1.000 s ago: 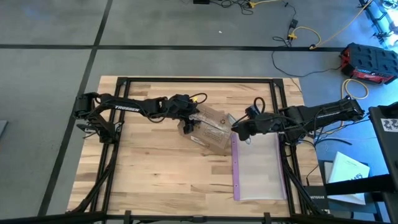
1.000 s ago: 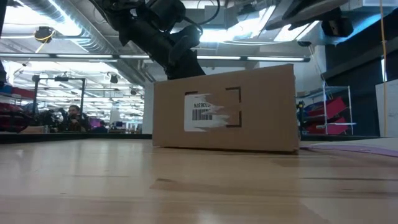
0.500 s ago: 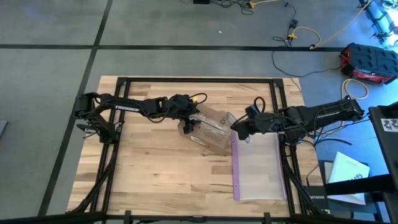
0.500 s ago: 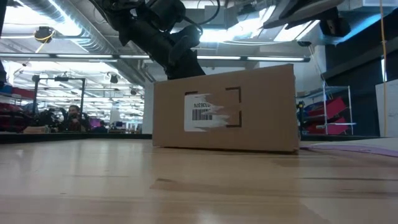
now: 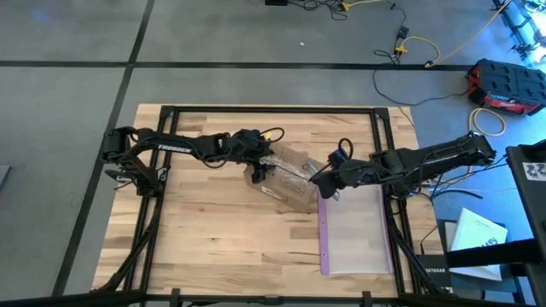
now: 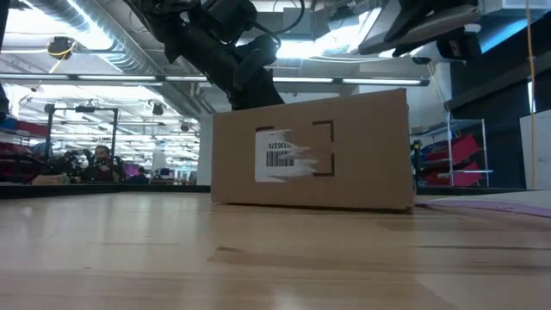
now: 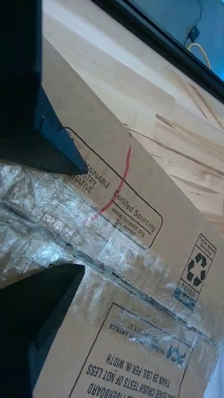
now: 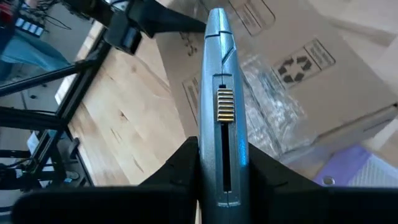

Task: Unpack boxes
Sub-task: Open the cardboard box using the cutter

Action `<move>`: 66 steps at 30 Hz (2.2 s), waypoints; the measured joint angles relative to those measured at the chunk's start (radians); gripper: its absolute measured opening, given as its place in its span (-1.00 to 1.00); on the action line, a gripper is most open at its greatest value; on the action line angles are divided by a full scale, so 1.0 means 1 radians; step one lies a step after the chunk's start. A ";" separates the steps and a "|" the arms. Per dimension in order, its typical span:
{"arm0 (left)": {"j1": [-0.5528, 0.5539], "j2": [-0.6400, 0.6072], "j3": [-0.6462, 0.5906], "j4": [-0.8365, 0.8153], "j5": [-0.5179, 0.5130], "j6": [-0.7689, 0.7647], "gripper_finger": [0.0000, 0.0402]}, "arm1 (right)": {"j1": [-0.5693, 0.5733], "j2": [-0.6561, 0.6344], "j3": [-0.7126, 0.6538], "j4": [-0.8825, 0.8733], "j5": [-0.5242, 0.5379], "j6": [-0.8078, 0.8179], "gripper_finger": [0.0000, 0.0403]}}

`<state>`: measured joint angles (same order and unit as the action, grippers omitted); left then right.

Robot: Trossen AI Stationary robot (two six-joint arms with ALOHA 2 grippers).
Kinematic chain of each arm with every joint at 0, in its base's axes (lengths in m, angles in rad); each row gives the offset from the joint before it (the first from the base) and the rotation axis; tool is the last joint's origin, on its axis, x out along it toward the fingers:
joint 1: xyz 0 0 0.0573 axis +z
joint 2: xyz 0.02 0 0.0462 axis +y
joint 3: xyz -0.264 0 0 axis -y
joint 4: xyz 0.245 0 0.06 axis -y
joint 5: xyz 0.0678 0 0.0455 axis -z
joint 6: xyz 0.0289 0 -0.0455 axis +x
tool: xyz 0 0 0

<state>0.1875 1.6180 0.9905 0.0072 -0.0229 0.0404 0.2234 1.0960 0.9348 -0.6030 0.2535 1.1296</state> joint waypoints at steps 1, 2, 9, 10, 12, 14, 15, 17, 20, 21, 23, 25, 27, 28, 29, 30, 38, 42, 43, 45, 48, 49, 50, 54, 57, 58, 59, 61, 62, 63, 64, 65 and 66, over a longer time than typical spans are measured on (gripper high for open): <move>0.000 0.000 0.000 0.001 0.000 0.000 0.18 | 0.000 -0.001 0.000 -0.002 0.002 -0.015 -0.69; 0.000 0.000 0.000 0.001 0.000 0.000 0.18 | 0.000 -0.001 0.000 -0.005 0.006 -0.026 -0.69; 0.000 0.000 0.000 0.000 0.000 0.000 0.18 | 0.000 -0.007 0.000 -0.040 0.048 -0.002 -0.69; 0.000 0.000 0.000 0.000 0.000 0.000 0.18 | -0.002 -0.007 0.000 -0.032 0.041 0.005 -0.69; 0.000 0.000 0.000 0.001 0.000 0.000 0.18 | -0.006 -0.011 0.001 0.000 0.018 0.010 -0.69; 0.000 0.000 0.000 0.000 0.000 0.000 0.18 | -0.010 -0.025 0.001 -0.025 -0.013 0.025 -0.69; 0.000 0.000 0.000 0.000 0.000 0.000 0.18 | -0.010 -0.037 0.001 -0.053 -0.023 0.047 -0.69; 0.000 0.000 0.000 0.000 0.000 0.000 0.18 | -0.007 -0.060 0.001 -0.124 -0.039 0.114 -0.69; 0.000 0.000 0.000 0.000 0.000 0.000 0.18 | -0.007 -0.086 0.001 -0.215 -0.055 0.201 -0.69; 0.000 0.000 0.000 0.000 0.000 0.000 0.18 | -0.007 -0.090 0.001 -0.224 -0.070 0.208 -0.69; 0.000 0.000 0.000 0.000 0.000 0.000 0.18 | -0.007 -0.091 0.001 -0.245 -0.094 0.219 -0.69; 0.000 0.000 0.000 0.000 0.000 0.000 0.18 | -0.008 -0.083 0.001 -0.258 -0.103 0.259 -0.69; 0.000 0.000 0.000 0.001 0.000 0.000 0.18 | -0.008 -0.075 0.001 -0.259 -0.113 0.298 -0.69; 0.000 0.000 0.000 0.001 0.000 0.000 0.18 | -0.007 -0.070 0.001 -0.266 -0.116 0.322 -0.69; 0.000 0.000 0.000 0.001 0.000 0.000 0.18 | -0.007 -0.066 0.001 -0.280 -0.122 0.348 -0.69; 0.000 0.000 0.000 0.001 0.000 0.000 0.18 | -0.007 -0.065 0.001 -0.295 -0.131 0.378 -0.69; -0.006 0.000 0.000 0.005 0.000 -0.026 0.18 | 0.034 -0.066 0.000 -0.271 -0.122 0.536 -0.69; -0.023 0.000 0.020 0.009 -0.002 0.000 0.18 | 0.070 -0.066 0.000 -0.276 -0.086 0.569 -0.69; -0.029 0.000 0.032 0.010 0.000 0.054 0.18 | 0.074 -0.066 0.000 -0.283 -0.084 0.573 -0.69; -0.044 0.000 0.059 0.007 0.001 0.158 0.18 | 0.074 -0.066 0.000 -0.295 -0.086 0.584 -0.69; -0.065 0.000 0.101 0.020 0.002 0.235 0.18 | 0.078 -0.064 0.000 -0.293 -0.084 0.615 -0.69; -0.070 0.000 0.112 0.048 0.002 0.246 0.18 | 0.077 -0.064 0.000 -0.288 -0.084 0.627 -0.69; -0.076 0.000 0.121 0.077 0.002 0.258 0.18 | 0.077 -0.064 0.000 -0.284 -0.084 0.645 -0.69; -0.085 0.002 0.124 0.125 0.015 0.349 0.18 | 0.099 -0.042 0.000 -0.231 -0.079 0.796 -0.69; -0.066 0.016 0.123 0.128 0.018 0.363 0.18 | 0.129 -0.021 0.000 -0.184 -0.056 0.855 -0.69; -0.058 0.016 0.122 0.117 0.017 0.365 0.18 | 0.138 -0.015 0.000 -0.175 -0.053 0.866 -0.69; -0.052 0.016 0.122 0.107 0.015 0.364 0.18 | 0.144 -0.012 0.000 -0.173 -0.048 0.879 -0.69; -0.042 0.016 0.122 0.086 0.012 0.352 0.18 | 0.167 -0.011 0.000 -0.203 -0.020 0.910 -0.69; -0.039 0.016 0.122 0.082 0.014 0.317 0.18 | 0.178 -0.011 0.000 -0.212 -0.006 0.918 -0.69; -0.037 0.016 0.122 0.084 0.015 0.279 0.18 | 0.185 -0.011 0.000 -0.214 -0.002 0.926 -0.69; -0.037 0.016 0.122 0.086 0.015 0.246 0.18 | 0.192 -0.012 0.000 -0.217 0.001 0.929 -0.69; -0.037 0.016 0.122 0.080 0.015 0.232 0.18 | 0.193 -0.012 0.000 -0.220 0.001 0.931 -0.69; -0.037 0.015 0.119 0.081 0.015 0.228 0.18 | 0.192 -0.012 0.000 -0.218 0.001 0.931 -0.69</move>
<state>0.1505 1.6327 1.1095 0.0886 -0.0078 0.2681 0.4157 1.0836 0.9352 -0.8214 0.2546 2.0602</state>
